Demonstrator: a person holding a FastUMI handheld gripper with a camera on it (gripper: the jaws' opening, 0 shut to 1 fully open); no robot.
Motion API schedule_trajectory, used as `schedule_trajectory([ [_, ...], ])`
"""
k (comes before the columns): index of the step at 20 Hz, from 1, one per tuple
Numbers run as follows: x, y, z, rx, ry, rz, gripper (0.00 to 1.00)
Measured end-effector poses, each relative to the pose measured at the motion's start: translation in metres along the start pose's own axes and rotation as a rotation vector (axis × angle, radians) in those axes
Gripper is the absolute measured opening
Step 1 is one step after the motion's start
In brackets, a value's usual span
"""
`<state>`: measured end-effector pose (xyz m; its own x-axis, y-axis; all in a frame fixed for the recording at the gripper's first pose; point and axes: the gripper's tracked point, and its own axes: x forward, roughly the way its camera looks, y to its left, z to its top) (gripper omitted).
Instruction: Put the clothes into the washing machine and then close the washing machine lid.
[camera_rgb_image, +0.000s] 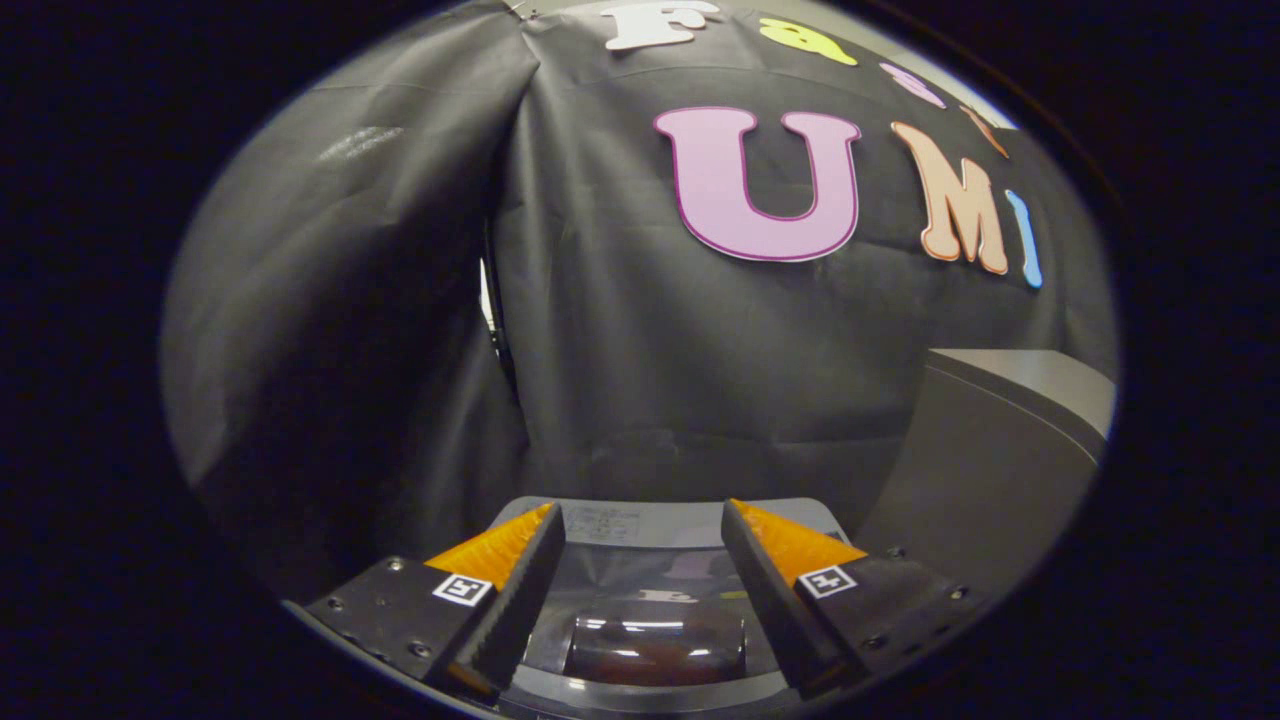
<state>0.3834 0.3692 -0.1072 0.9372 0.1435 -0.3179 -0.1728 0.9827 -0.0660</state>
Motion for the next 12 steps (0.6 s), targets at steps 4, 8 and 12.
schedule_trajectory([
  [4,-0.007,0.005,0.002,-0.033,-0.024,0.0,0.96],
  [8,-0.016,0.011,-0.004,0.014,-0.023,0.02,0.96],
  [12,-0.032,0.015,-0.011,0.044,-0.016,0.031,0.96],
])
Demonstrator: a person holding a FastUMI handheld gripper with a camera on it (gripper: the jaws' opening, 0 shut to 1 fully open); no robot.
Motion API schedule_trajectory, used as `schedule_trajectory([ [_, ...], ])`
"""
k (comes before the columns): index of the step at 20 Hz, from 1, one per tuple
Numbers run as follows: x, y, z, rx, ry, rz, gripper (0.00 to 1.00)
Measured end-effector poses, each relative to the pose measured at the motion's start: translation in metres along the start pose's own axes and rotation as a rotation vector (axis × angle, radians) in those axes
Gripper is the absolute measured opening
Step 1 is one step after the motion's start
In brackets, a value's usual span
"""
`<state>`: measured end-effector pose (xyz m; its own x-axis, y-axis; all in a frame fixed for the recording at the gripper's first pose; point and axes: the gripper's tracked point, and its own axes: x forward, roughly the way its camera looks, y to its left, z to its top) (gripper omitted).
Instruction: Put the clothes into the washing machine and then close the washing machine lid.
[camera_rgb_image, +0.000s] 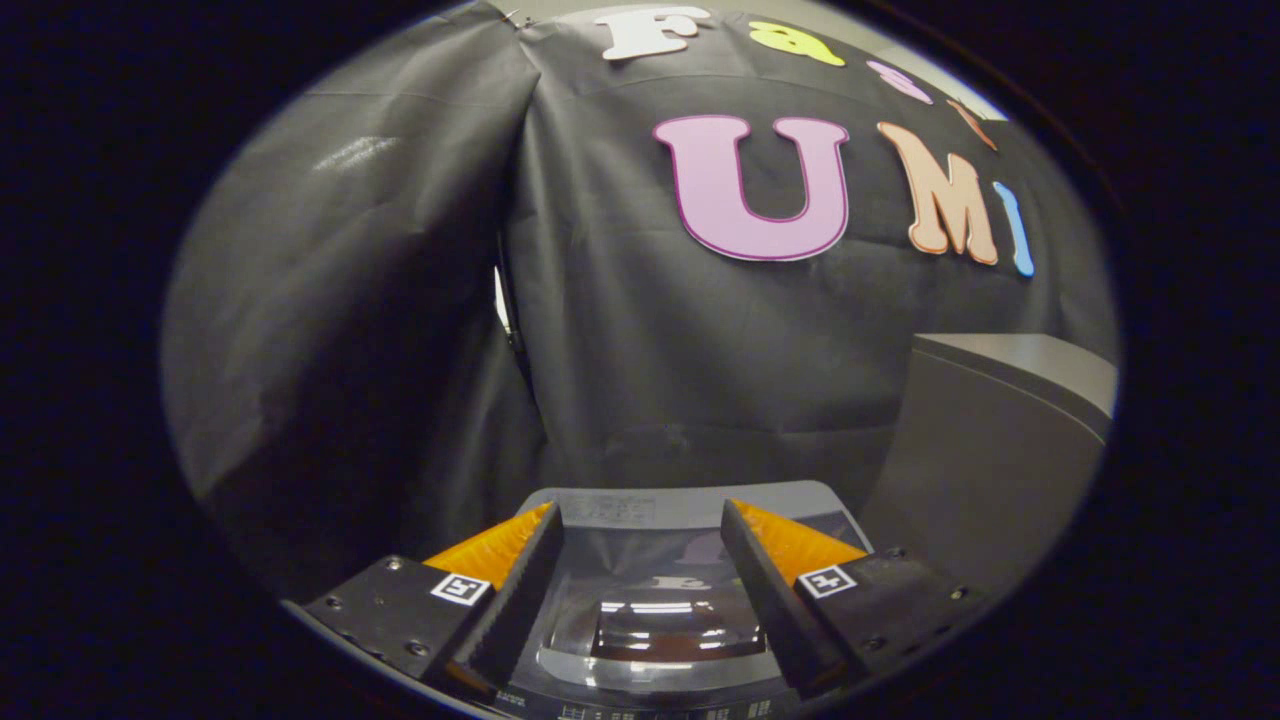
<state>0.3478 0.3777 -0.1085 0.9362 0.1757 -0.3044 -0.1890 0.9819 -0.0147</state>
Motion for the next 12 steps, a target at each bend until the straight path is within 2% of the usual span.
schedule_trajectory([
  [12,-0.09,-0.01,0.003,-0.069,-0.064,-0.013,0.96],
])
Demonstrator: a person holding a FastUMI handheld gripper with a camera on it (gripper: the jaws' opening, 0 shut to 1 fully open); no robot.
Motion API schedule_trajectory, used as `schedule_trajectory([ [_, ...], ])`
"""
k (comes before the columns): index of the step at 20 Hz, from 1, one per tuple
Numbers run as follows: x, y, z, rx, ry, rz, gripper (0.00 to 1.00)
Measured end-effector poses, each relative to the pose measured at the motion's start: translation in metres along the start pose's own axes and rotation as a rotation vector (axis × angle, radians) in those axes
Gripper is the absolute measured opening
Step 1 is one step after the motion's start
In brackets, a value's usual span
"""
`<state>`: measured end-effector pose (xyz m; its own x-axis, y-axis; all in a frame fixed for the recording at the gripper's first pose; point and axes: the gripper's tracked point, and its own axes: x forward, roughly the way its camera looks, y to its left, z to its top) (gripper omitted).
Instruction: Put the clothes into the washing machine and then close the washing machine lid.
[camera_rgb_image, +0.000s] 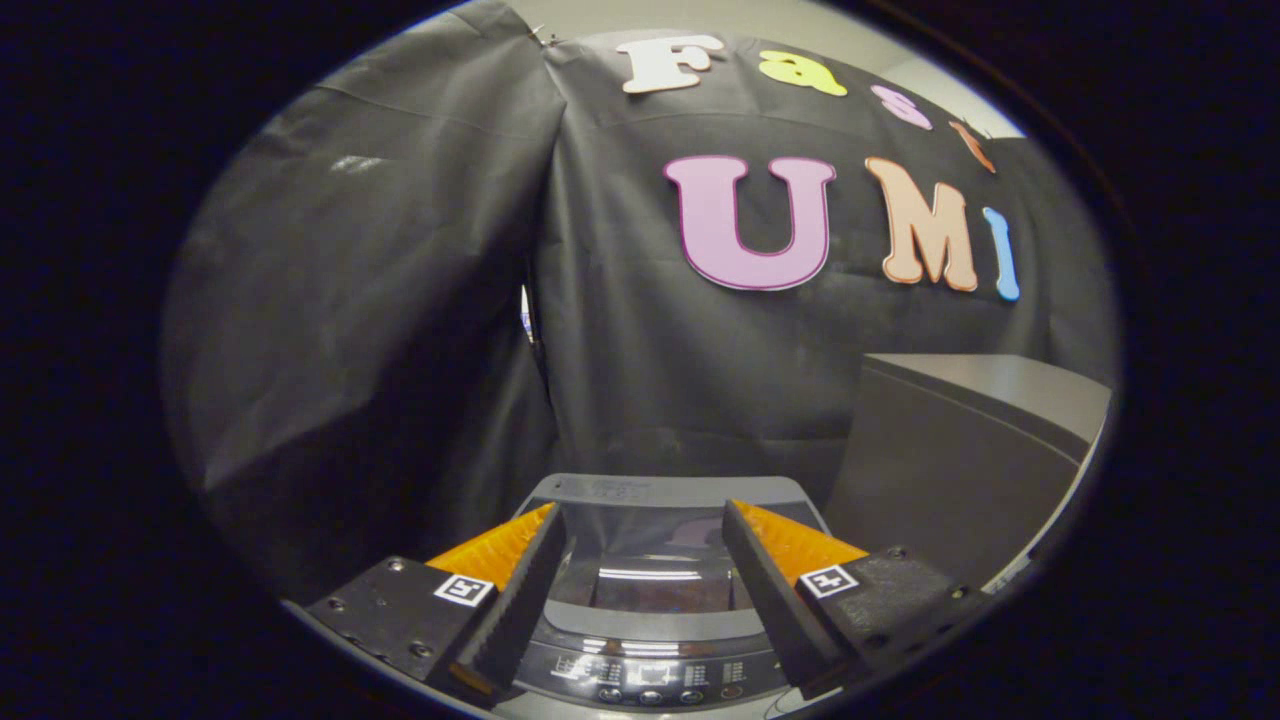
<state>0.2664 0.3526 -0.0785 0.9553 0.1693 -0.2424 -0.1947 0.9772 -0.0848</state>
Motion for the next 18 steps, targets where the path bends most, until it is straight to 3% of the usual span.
schedule_trajectory([
  [8,-0.063,-0.021,0.024,0.042,-0.055,0.003,0.95],
  [15,-0.129,-0.036,0.048,-0.02,-0.13,-0.003,0.95],
  [18,-0.153,-0.053,0.059,-0.035,-0.164,-0.049,0.96],
])
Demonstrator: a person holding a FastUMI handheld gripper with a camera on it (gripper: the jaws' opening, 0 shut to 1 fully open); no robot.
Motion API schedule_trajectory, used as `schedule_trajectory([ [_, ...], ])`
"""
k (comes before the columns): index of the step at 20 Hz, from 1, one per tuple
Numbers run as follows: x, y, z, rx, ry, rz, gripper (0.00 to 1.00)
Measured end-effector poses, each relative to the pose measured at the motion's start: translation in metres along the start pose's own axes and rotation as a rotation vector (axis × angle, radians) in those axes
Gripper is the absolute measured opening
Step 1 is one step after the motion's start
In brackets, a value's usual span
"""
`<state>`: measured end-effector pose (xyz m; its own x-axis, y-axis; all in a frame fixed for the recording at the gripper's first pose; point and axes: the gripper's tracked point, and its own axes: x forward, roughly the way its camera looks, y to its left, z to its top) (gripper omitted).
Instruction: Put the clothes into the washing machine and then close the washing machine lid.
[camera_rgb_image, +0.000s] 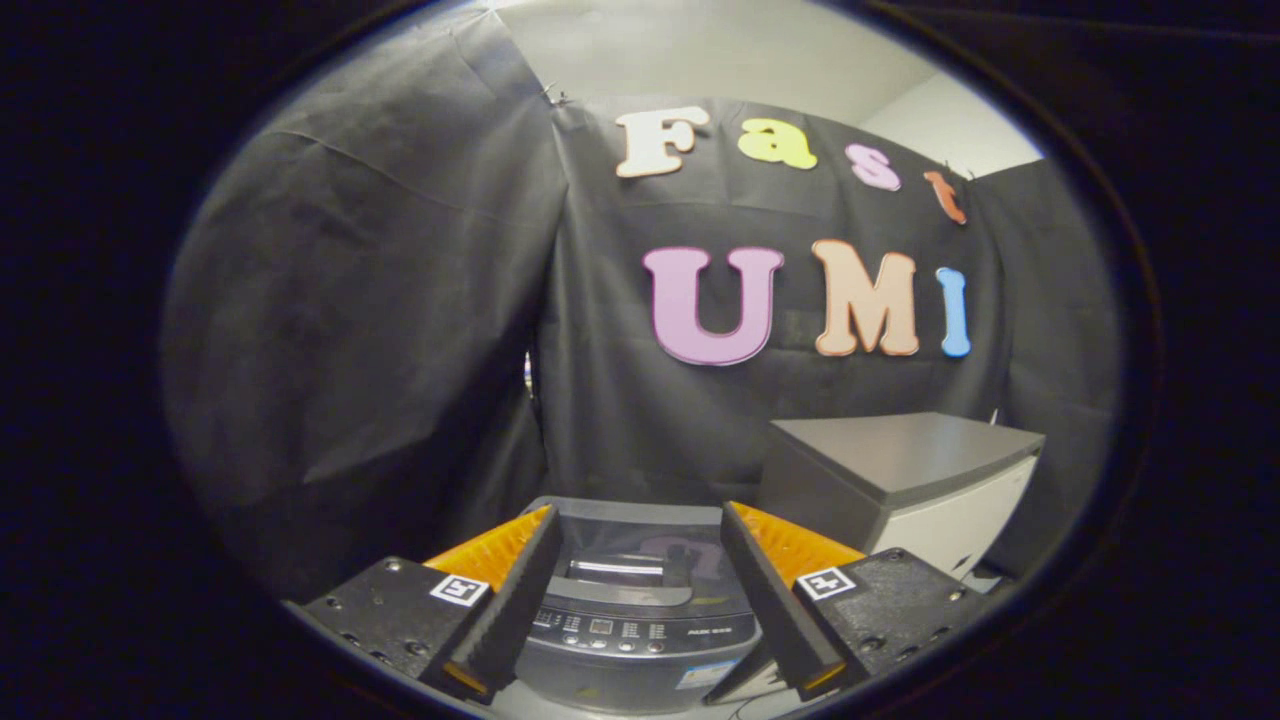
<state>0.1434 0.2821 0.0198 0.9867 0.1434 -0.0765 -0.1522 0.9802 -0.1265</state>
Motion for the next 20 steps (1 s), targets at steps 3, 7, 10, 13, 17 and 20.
schedule_trajectory([
  [3,-0.029,-0.009,0.009,-0.026,-0.021,-0.011,0.96],
  [7,-0.067,-0.026,0.03,-0.106,-0.072,-0.038,0.96],
  [10,-0.089,-0.034,0.037,-0.092,-0.098,-0.029,0.96],
  [13,-0.117,-0.05,0.044,-0.071,-0.115,-0.046,0.96],
  [17,-0.144,-0.077,0.045,-0.033,-0.138,-0.071,0.96],
  [20,-0.167,-0.104,0.042,-0.007,-0.144,-0.098,0.96],
])
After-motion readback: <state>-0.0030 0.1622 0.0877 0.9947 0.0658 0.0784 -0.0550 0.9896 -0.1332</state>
